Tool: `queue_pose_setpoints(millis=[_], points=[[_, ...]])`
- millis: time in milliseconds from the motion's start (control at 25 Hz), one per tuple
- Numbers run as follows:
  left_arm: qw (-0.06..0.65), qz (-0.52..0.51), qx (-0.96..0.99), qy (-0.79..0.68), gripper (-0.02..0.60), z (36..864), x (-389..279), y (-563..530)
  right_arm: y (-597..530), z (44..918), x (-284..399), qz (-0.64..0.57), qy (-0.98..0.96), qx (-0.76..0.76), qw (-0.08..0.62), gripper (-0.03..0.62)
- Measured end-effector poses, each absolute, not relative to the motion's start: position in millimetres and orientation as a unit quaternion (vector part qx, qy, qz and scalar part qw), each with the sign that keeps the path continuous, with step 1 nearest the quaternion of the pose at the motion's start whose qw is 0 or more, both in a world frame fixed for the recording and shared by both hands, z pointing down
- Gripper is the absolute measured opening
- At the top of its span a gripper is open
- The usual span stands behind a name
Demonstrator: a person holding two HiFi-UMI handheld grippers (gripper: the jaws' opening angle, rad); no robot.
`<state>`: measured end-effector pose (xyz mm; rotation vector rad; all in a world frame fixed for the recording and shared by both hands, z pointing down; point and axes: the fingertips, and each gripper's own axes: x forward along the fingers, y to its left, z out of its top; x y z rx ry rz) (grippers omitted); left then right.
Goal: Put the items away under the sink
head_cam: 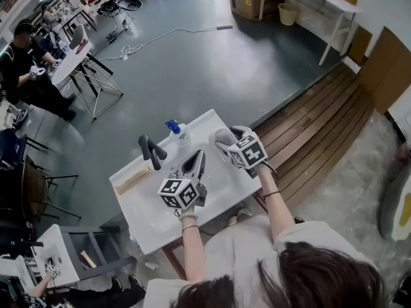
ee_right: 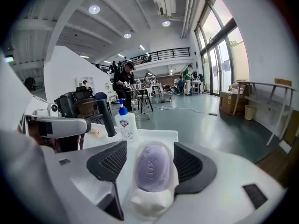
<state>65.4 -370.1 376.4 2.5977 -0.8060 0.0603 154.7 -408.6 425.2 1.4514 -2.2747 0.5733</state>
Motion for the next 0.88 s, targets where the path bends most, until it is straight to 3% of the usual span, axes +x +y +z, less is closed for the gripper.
queue_pose_setpoints(millis=[520,880], points=[[0.229,0.031,0.925,-0.302,-0.003,394.5,57.0,-379.2,-421.7,459.2,148.4,0.214,-0.796,0.518,0.228,0.388],[0.238,0.030,0.921,-0.306,-0.003,401.2,54.2,-385.4,-424.8,484.6,143.4,0.225,-0.788,0.510,0.259,0.400]])
